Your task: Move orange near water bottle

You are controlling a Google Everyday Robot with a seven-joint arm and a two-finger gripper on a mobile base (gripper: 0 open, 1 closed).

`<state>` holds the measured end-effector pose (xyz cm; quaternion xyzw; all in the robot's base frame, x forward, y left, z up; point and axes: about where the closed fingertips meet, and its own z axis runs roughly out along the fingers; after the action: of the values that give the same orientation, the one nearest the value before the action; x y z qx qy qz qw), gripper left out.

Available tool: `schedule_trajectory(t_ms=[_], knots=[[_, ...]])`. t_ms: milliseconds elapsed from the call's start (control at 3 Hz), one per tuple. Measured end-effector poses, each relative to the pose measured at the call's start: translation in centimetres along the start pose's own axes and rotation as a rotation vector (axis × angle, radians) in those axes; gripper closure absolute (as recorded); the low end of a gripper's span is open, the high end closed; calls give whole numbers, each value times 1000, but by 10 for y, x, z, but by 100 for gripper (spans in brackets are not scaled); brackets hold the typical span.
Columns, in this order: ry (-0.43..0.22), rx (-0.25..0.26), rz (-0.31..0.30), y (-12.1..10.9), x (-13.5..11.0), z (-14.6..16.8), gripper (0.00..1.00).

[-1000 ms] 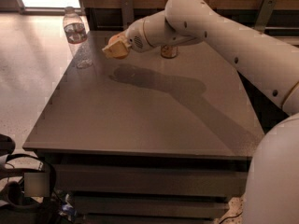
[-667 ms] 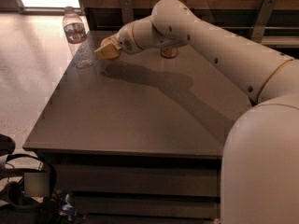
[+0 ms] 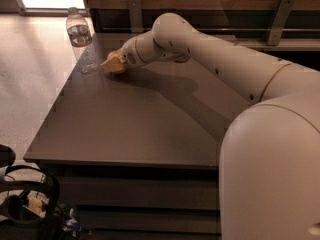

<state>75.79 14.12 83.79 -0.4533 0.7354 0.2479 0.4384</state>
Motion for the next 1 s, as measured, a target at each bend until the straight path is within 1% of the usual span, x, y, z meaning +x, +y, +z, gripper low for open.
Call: schedule_trajectory(t_ms=[333,667,1000], knots=[[6,0,6,1,4,5,88],[8,-5,6,3,4,7,64],[8,-5,6,3,3,7,42]])
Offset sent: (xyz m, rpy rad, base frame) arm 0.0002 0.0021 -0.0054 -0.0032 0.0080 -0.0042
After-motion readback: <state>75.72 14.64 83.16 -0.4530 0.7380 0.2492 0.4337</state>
